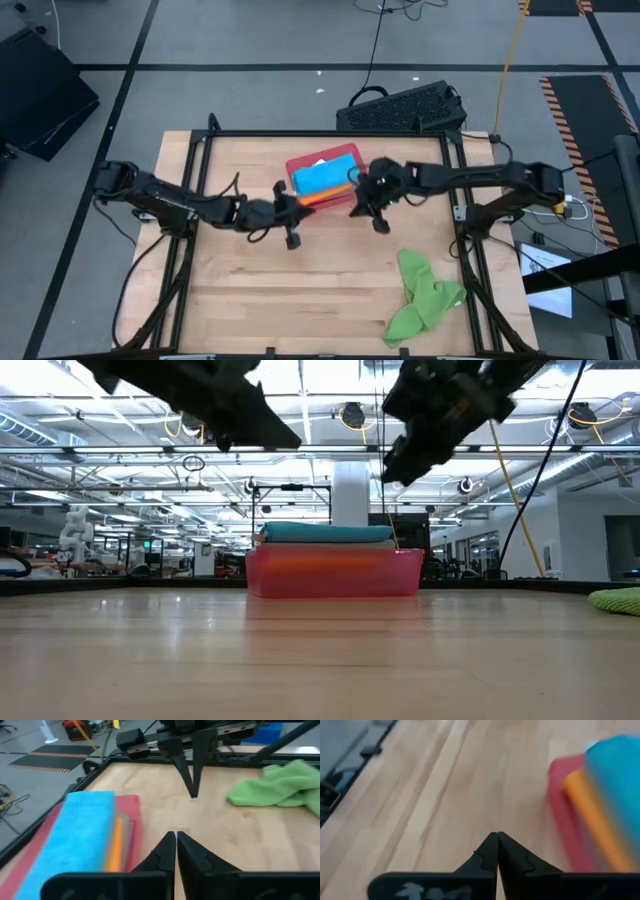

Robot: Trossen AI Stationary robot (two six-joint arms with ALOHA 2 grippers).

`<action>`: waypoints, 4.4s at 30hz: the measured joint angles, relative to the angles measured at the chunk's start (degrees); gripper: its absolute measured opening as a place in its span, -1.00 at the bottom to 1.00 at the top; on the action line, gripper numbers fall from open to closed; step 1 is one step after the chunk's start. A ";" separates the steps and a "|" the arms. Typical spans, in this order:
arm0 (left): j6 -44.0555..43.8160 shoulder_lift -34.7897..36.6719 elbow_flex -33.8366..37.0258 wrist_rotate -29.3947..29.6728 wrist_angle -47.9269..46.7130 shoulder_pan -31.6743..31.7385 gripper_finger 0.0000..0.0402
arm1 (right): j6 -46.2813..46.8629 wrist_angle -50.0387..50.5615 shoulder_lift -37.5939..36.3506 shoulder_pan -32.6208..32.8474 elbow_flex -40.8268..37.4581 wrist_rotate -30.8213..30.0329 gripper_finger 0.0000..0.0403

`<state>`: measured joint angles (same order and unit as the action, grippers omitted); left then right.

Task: Fold microfiber towels
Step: Fold the green microfiber cloth

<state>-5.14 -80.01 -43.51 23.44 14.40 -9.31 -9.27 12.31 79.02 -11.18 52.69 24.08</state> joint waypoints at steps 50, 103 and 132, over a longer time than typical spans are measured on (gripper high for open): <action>-7.09 -16.50 -0.09 10.69 16.05 -20.16 -0.89 | 52.20 9.51 -9.42 56.35 -20.24 -24.06 -0.92; -12.99 -16.37 -0.09 10.53 12.93 -18.86 -0.89 | 43.71 -2.16 4.83 60.74 -7.92 -24.03 -0.21; -12.84 -16.37 -0.09 10.53 12.98 -18.84 -0.89 | 23.55 -24.16 14.08 49.42 -7.67 -14.90 -0.93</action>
<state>-17.98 -96.38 -43.59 33.98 27.39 -28.14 14.27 -11.85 93.10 38.24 45.01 9.18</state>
